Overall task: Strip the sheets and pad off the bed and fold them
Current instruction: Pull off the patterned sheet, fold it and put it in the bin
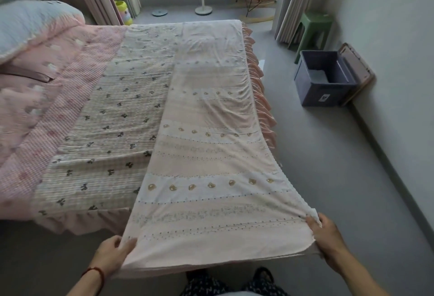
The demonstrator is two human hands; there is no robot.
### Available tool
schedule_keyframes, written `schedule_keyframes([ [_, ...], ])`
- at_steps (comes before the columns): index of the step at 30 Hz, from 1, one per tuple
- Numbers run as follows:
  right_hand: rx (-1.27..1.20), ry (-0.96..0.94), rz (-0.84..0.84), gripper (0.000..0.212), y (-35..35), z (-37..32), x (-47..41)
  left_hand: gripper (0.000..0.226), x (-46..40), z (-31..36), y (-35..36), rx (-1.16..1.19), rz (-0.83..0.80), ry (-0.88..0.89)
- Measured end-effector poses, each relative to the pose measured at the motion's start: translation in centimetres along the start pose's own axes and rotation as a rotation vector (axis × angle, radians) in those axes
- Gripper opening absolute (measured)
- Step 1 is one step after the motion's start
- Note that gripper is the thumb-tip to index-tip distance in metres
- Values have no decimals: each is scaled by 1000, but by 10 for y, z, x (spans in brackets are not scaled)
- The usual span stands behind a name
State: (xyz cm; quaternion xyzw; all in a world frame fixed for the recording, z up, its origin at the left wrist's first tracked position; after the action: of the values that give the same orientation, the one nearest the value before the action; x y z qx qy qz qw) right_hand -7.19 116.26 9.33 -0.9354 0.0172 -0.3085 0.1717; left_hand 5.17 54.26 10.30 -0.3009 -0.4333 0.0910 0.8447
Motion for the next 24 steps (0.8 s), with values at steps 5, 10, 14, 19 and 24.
schedule_keyframes([
  [5, 61, 96, -51, 19, 6, 2, 10, 39, 29, 1, 11, 334, -32, 47],
  [10, 68, 102, -47, 16, 14, -15, 7, 35, 52, -8, -4, 462, -75, 98],
  [14, 191, 60, -26, 24, 14, -33, 0, 18, 67, 13, -9, 354, -179, 204],
  [19, 282, -35, -19, 25, 11, -55, 2, 22, 59, 6, -16, 182, -237, 221],
  [24, 180, -153, -209, 48, 11, -72, 25, 18, 55, 6, -28, -1, -18, 240],
])
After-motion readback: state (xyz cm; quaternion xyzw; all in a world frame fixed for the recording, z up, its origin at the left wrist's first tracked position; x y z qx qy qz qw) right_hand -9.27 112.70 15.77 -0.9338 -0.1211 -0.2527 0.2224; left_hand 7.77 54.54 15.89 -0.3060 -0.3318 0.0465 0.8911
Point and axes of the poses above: each hand's wrist, its own x-axis away from the middle knuckle, its own y-axis out of the palm, z = x × y, the point moved 9 cm from there along -x, towards the middle knuckle, and after that the axes turned 9 degrees about -z, right-handed, at the moved point
